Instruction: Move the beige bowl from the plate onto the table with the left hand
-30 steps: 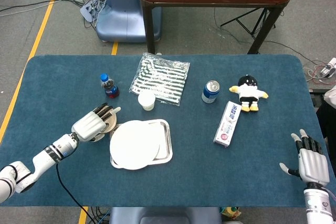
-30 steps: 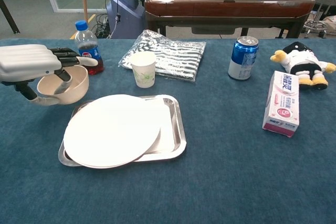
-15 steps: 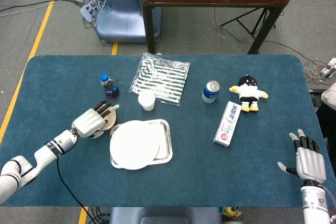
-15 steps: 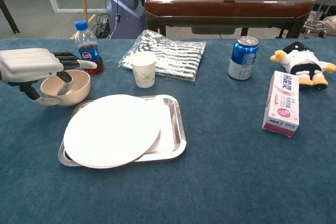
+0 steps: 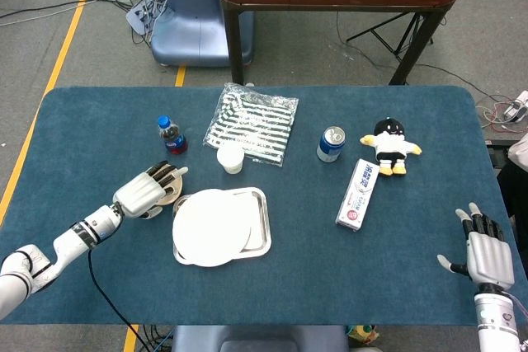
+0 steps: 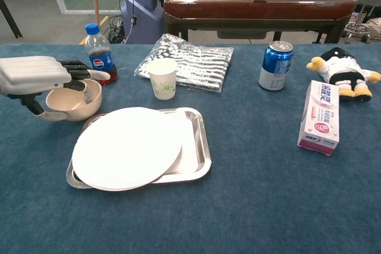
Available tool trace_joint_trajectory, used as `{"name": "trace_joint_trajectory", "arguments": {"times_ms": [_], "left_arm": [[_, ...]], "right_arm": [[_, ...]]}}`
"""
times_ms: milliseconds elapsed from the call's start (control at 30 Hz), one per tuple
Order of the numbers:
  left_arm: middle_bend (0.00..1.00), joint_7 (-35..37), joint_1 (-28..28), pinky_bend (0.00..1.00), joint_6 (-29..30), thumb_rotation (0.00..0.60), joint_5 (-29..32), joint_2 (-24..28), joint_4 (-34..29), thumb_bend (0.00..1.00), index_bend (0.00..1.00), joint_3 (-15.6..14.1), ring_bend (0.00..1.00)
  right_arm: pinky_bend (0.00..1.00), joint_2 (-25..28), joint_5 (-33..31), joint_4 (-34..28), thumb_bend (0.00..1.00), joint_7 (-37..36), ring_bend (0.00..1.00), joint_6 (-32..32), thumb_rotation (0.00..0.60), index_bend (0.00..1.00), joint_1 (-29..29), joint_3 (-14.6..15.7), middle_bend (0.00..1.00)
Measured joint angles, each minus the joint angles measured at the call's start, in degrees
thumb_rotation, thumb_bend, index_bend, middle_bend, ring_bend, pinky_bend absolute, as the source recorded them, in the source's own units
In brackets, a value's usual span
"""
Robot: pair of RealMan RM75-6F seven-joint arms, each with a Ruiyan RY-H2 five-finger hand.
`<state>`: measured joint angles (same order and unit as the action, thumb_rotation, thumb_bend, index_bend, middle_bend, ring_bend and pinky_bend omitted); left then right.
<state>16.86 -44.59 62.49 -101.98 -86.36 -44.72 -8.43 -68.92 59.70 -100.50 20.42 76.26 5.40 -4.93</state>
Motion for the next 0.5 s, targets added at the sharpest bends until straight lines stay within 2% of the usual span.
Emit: {"name": "trace_joint_trajectory", "arguments": {"times_ms": [133, 300, 400, 500], "left_arm": [[0.00, -3.1, 0.5, 0.00, 0.6, 0.600, 0.8, 2.4, -4.1, 0.32, 0.29, 0.5, 0.00], [0.00, -7.5, 1.6, 0.00, 1.7, 0.600, 2.0, 6.5, -11.0, 0.32, 0.19, 1.1, 0.00], [0.00, -11.0, 2.7, 0.00, 2.6, 0.600, 3.0, 9.9, -16.8, 0.32, 0.10, 1.5, 0.00], [0.00, -15.2, 4.3, 0.00, 4.1, 0.600, 4.2, 13.6, -23.4, 0.32, 0.06, 1.9, 0.00]], "right_arm": [[0.00, 0.3, 1.2, -0.2, 0.25, -0.7, 0.00, 0.4, 0.600, 0.00, -0.3, 0.3, 0.00], [0.00, 0.8, 3.1, -0.6, 0.25, -1.6, 0.00, 0.8, 0.600, 0.00, -0.6, 1.1, 0.00], [0.00, 1.3, 4.5, -0.9, 0.25, -2.2, 0.00, 1.4, 0.600, 0.00, -1.0, 1.5, 0.00], [0.00, 1.9, 5.4, -1.1, 0.25, -3.5, 0.00, 1.3, 0.600, 0.00, -1.2, 1.8, 0.00]]}}
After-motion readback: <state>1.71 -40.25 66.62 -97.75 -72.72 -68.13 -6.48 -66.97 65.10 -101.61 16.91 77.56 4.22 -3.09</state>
